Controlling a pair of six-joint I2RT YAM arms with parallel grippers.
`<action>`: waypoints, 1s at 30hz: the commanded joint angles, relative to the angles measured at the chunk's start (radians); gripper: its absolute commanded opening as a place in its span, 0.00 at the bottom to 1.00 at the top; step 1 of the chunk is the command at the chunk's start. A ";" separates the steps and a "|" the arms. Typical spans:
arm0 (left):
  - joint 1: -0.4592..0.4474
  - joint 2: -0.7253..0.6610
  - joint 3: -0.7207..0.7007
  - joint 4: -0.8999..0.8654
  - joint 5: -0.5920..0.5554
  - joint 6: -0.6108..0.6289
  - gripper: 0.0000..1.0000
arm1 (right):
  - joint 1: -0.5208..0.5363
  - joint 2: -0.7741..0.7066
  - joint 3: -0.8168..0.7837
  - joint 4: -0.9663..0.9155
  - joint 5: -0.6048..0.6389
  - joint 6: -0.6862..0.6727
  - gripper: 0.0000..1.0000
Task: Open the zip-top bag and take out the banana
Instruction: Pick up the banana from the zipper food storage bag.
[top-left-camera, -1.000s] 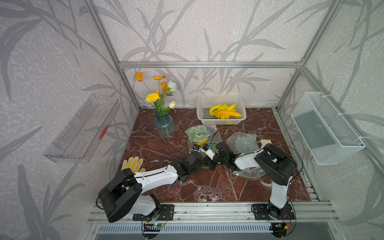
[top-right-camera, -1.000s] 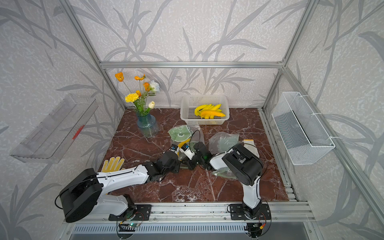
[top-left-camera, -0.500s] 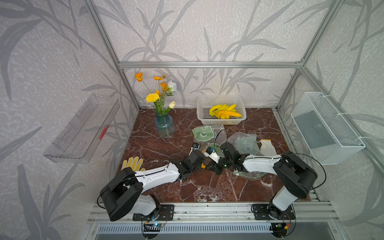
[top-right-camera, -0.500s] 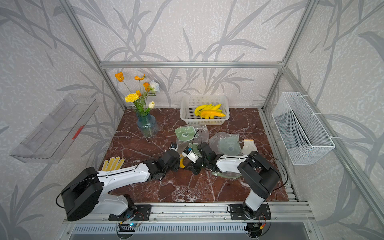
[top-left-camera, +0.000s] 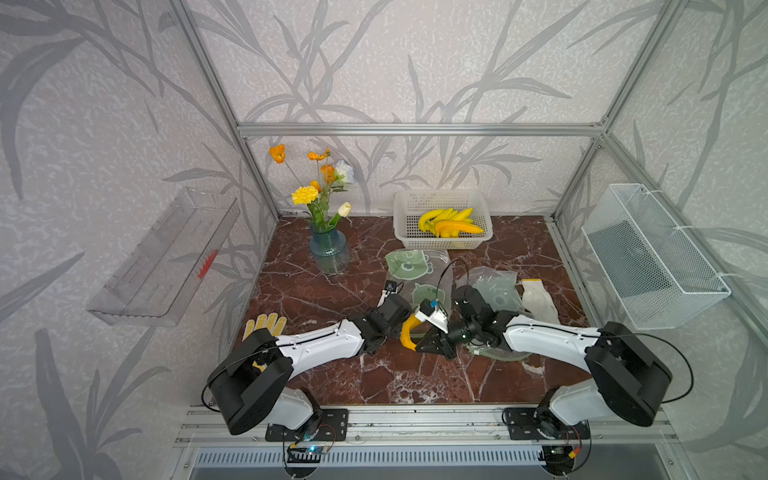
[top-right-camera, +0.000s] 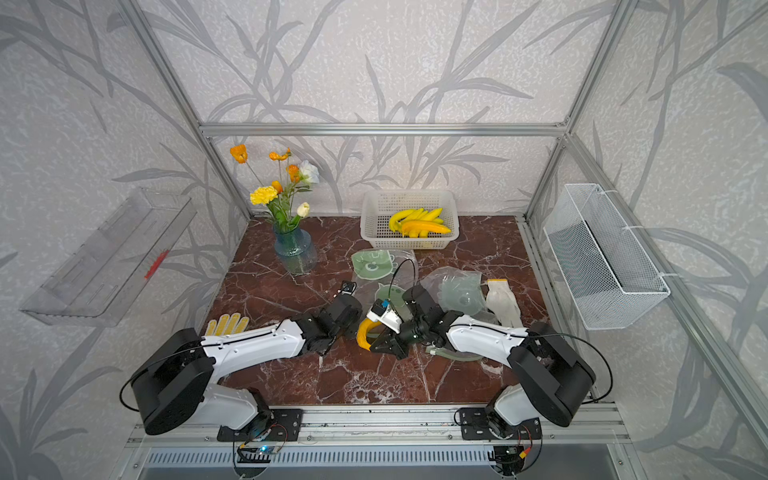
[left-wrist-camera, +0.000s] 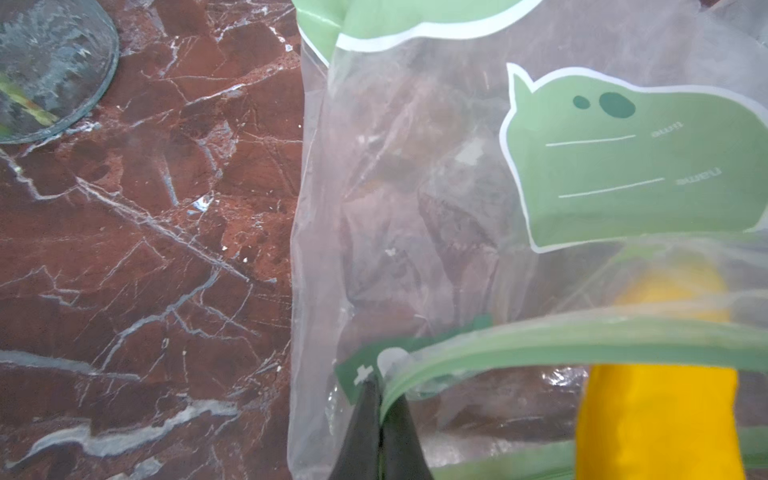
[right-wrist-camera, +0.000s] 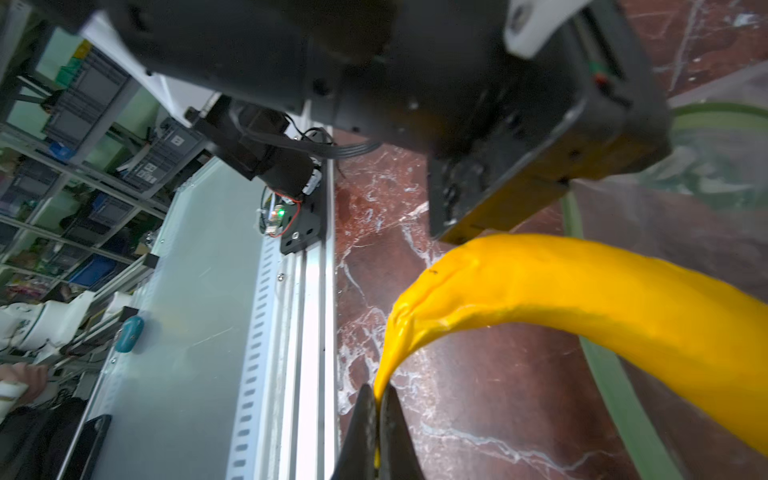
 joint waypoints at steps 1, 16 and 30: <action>0.013 -0.009 0.033 -0.034 -0.008 0.019 0.03 | -0.002 -0.060 -0.008 -0.072 -0.133 -0.029 0.00; 0.013 -0.064 -0.031 0.010 0.120 0.092 0.08 | -0.012 -0.459 0.064 -0.287 -0.191 0.009 0.00; 0.011 -0.147 -0.101 0.072 0.163 0.125 0.56 | -0.236 -0.431 0.164 -0.188 0.099 -0.053 0.00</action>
